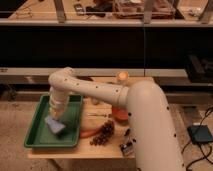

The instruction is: Wipe tray with sponge

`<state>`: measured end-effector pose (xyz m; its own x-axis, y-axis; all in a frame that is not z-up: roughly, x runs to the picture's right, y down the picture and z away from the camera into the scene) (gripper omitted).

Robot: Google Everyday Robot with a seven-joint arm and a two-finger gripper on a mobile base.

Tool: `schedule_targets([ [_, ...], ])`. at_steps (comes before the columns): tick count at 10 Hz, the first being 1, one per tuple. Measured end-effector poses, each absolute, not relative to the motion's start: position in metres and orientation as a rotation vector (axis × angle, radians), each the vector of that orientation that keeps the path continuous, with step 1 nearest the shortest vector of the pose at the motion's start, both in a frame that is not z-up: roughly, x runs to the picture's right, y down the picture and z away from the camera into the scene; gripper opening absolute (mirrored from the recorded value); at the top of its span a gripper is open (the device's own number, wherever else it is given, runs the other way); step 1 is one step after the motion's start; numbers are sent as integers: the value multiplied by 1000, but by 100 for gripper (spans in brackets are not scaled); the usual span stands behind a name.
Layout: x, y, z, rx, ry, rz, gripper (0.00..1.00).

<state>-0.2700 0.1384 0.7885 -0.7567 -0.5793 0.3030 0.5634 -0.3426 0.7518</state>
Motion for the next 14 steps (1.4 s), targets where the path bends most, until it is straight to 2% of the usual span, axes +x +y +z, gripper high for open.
schedule_targets([
  [4,-270,156,784,-29,-1126,-2199,0],
  [8,-270,168,805,-73,-1144,-2193,0],
  [11,-273,163,816,-93,-1174,-2169,0],
  [14,-251,139,829,-154,-1148,-2126,0],
])
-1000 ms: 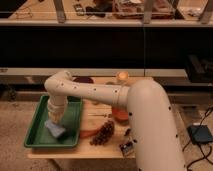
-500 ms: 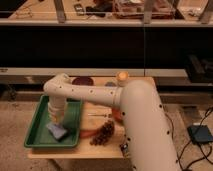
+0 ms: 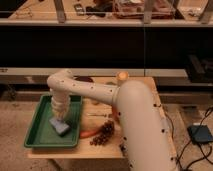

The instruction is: Wipe tray with sponge

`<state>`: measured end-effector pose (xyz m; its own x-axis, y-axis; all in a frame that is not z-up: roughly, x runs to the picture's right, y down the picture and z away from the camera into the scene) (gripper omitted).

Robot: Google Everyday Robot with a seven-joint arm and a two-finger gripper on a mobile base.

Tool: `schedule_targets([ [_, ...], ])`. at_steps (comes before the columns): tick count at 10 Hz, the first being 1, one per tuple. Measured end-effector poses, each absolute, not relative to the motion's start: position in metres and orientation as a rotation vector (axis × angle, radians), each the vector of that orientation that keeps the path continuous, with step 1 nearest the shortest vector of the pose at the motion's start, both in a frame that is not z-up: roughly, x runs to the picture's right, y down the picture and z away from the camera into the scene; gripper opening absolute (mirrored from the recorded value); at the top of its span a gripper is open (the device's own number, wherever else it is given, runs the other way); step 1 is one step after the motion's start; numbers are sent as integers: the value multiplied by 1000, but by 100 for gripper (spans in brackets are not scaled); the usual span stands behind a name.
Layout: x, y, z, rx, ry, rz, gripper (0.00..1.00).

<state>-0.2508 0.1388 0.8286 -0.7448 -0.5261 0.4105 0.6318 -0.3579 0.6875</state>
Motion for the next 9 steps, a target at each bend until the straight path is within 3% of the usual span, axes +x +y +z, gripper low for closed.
schedule_targets([
  [9,-251,90,878,-163,-1110,-2063,0],
])
